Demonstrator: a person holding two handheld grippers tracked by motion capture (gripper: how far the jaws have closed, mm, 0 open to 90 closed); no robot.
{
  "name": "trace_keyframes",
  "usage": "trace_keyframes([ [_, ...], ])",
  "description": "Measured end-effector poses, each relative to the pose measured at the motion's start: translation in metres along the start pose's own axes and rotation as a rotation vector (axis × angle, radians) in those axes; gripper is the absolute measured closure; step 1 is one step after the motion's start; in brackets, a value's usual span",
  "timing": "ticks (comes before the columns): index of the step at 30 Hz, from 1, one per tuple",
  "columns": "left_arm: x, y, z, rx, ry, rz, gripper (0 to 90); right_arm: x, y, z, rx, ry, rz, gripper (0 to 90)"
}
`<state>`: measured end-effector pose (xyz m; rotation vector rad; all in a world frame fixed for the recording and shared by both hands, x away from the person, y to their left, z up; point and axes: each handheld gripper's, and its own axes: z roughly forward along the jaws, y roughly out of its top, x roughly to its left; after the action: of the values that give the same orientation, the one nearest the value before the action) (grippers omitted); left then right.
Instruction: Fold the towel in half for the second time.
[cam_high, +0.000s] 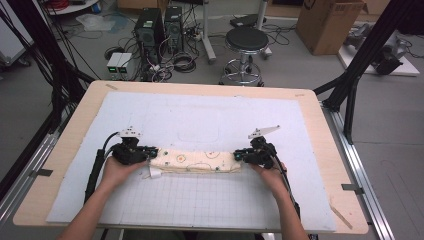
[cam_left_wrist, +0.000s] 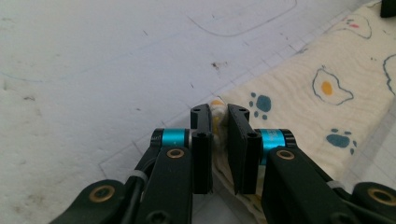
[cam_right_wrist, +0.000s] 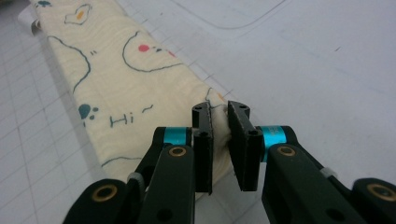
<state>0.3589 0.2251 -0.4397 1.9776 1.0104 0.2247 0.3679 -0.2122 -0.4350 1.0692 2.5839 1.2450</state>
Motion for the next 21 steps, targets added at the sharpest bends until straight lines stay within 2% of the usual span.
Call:
trace_keyframes([
  [4,0.005,0.005,0.000,-0.046,0.017,-0.028,80.6,-0.001,0.008,-0.004,-0.020,-0.028,0.002,81.0],
  [7,0.006,0.015,0.002,-0.062,0.045,-0.018,80.6,-0.003,0.014,-0.004,-0.030,-0.055,0.013,81.0],
  [8,0.006,0.017,0.003,-0.061,0.051,-0.018,80.6,-0.005,0.016,-0.003,-0.040,-0.067,0.007,80.9],
  [11,0.010,0.023,0.009,-0.045,0.069,-0.025,80.1,-0.010,0.018,-0.001,-0.043,-0.082,0.023,80.7],
  [14,0.011,0.024,0.014,-0.050,0.080,-0.028,79.9,-0.015,0.019,0.002,-0.043,-0.100,0.046,80.0],
  [16,0.012,0.023,0.017,-0.042,0.080,-0.043,79.2,-0.019,0.018,0.004,-0.046,-0.110,0.052,78.4],
  [18,0.013,0.022,0.018,-0.024,0.089,-0.037,78.1,-0.022,0.017,0.005,-0.045,-0.112,0.069,76.4],
  [21,0.014,0.021,0.016,-0.026,0.085,-0.044,73.7,-0.025,0.015,0.005,-0.059,-0.121,0.090,71.4],
])
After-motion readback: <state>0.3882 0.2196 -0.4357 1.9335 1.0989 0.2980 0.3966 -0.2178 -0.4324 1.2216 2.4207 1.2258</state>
